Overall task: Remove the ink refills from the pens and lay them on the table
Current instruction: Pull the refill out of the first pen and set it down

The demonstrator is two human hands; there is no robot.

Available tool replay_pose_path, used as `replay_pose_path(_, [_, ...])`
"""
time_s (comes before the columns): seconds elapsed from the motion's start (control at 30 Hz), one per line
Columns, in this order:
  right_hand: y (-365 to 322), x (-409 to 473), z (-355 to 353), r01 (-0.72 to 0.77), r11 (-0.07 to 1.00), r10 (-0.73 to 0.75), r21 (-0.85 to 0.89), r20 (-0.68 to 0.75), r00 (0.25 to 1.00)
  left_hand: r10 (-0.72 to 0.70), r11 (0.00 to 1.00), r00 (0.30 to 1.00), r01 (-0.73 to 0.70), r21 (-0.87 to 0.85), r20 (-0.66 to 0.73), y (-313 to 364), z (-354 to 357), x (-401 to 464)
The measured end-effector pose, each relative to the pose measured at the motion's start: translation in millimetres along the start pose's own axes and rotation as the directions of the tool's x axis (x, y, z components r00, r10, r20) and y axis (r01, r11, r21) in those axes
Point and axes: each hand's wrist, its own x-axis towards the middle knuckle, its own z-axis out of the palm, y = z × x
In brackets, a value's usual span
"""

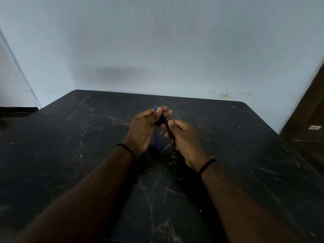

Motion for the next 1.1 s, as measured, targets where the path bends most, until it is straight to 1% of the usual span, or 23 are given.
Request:
replay_pose_path(0.13, [4, 1, -6, 0.043, 0.998, -0.043, 0.036, -0.025, 0.999, -0.016, 0.995, 0.994, 0.026, 0.095, -0.107, -1, -4, 1])
replay_pose_path(0.2, [5, 2, -7, 0.054, 0.997, -0.052, 0.050, -0.038, 0.998, -0.030, 0.993, 0.991, 0.044, 0.107, -0.130, -3, -8, 2])
replay_pose_path(0.3, [6, 3, -7, 0.061, 0.998, -0.063, -0.026, -0.060, 0.996, -0.040, 0.995, 0.991, 0.052, 0.090, -0.131, -4, -9, 2])
replay_pose_path(0.4, [9, 4, -8, 0.035, 0.994, -0.043, -0.107, -0.068, 0.997, -0.037, 0.994, 0.993, 0.048, 0.098, -0.116, -6, -10, 3])
replay_pose_path(0.53, [8, 4, -9, 0.071, 0.993, -0.078, -0.094, -0.074, 0.994, -0.040, 0.992, 0.994, 0.052, 0.116, -0.104, -8, -15, 4])
replay_pose_path(0.7, [8, 4, -8, 0.051, 0.998, -0.050, 0.031, -0.047, 0.998, -0.055, 0.991, 0.994, 0.066, 0.113, -0.095, -9, -16, 5])
replay_pose_path(0.83, [10, 5, -10, 0.038, 0.996, -0.045, -0.079, -0.086, 0.995, -0.043, 0.989, 0.995, 0.055, 0.136, -0.093, -9, -15, 5])
replay_pose_path(0.93, [11, 6, -9, 0.008, 0.992, -0.019, -0.127, -0.085, 0.996, -0.034, 0.986, 0.993, 0.052, 0.159, -0.111, -10, -14, 5])
replay_pose_path(1.0, [12, 6, -10, 0.023, 0.987, -0.036, -0.156, -0.081, 0.996, -0.031, 0.984, 0.993, 0.051, 0.171, -0.118, -10, -14, 5])
replay_pose_path(1.1, [12, 6, -10, 0.039, 0.991, -0.047, -0.129, -0.064, 0.997, -0.023, 0.982, 0.993, 0.044, 0.182, -0.115, -9, -15, 5])
